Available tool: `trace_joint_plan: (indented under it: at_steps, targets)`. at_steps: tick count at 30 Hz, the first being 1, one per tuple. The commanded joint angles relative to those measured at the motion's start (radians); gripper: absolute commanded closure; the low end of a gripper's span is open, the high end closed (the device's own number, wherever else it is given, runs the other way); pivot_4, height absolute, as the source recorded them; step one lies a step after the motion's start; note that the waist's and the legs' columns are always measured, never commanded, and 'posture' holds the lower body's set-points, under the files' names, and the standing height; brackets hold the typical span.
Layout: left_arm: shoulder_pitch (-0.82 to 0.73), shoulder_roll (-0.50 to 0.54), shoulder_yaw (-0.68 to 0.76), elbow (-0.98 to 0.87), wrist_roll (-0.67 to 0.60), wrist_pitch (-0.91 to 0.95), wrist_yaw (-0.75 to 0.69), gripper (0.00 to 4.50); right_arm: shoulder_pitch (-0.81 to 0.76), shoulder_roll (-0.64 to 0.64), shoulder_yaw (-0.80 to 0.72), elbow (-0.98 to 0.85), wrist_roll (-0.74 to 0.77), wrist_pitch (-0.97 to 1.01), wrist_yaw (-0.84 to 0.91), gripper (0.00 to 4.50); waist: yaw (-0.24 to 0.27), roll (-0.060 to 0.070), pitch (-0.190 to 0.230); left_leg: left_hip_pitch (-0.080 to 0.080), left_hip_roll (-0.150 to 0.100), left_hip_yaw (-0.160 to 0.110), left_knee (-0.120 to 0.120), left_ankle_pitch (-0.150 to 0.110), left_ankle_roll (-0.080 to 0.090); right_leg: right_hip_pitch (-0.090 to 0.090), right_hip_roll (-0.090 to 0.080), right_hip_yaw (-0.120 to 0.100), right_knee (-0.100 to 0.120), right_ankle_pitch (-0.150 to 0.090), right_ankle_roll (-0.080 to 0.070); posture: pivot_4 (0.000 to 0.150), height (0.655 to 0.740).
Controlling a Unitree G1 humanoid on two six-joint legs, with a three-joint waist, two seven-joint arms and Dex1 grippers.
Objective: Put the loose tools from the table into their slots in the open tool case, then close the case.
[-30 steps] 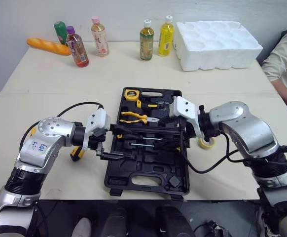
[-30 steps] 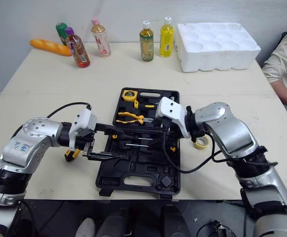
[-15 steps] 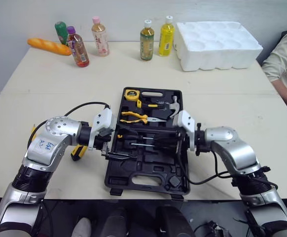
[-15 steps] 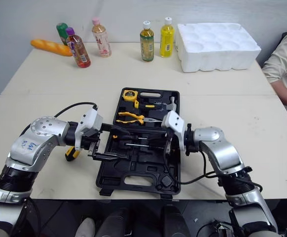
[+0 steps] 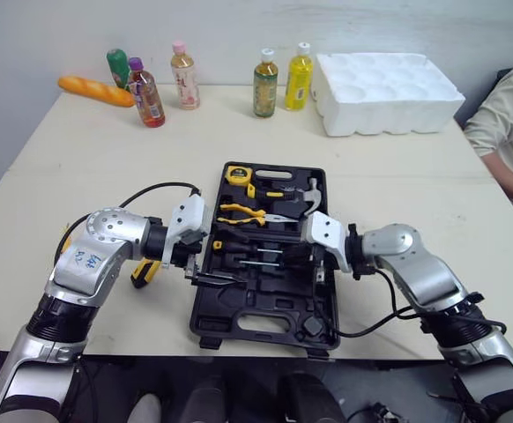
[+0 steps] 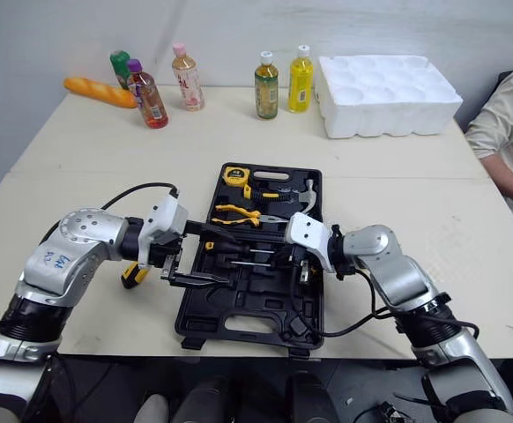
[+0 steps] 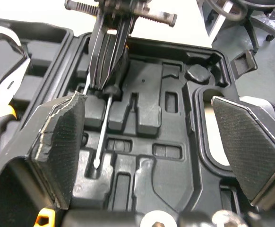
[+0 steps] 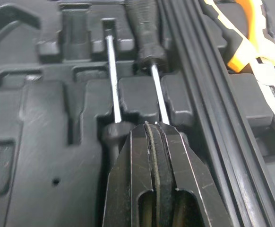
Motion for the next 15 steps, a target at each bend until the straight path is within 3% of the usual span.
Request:
trace_joint_plan:
  at_steps: [1, 11, 15]
  targets:
    - [-0.023, -0.003, -0.002, 0.006, 0.011, -0.017, -0.002, 0.00, 0.071, -0.006, 0.070, 0.030, -0.028, 0.044, 0.020, 4.44, 0.000, 0.000, 0.000, 0.001, 0.000, -0.001, 0.000, -0.001, 0.000, 0.001, 0.000, 0.000, 0.000, 0.000, 0.000, 0.150, 0.7400]
    - [-0.021, -0.030, 0.007, 0.044, 0.008, -0.014, 0.012, 0.00, 0.058, 0.079, -0.185, -0.098, 0.122, -0.032, -0.076, 4.44, -0.003, 0.002, 0.003, 0.002, 0.000, 0.000, -0.001, -0.001, -0.002, 0.002, 0.000, 0.001, -0.001, 0.000, 0.000, 0.150, 0.7400]
    - [0.007, -0.013, 0.041, 0.050, -0.011, 0.019, 0.023, 0.00, 0.079, 0.009, -0.296, -0.236, 0.231, 0.043, -0.039, 4.44, -0.001, 0.007, 0.007, 0.002, 0.000, 0.001, -0.001, -0.001, -0.002, 0.001, 0.000, 0.001, -0.001, 0.000, 0.000, 0.150, 0.7400]
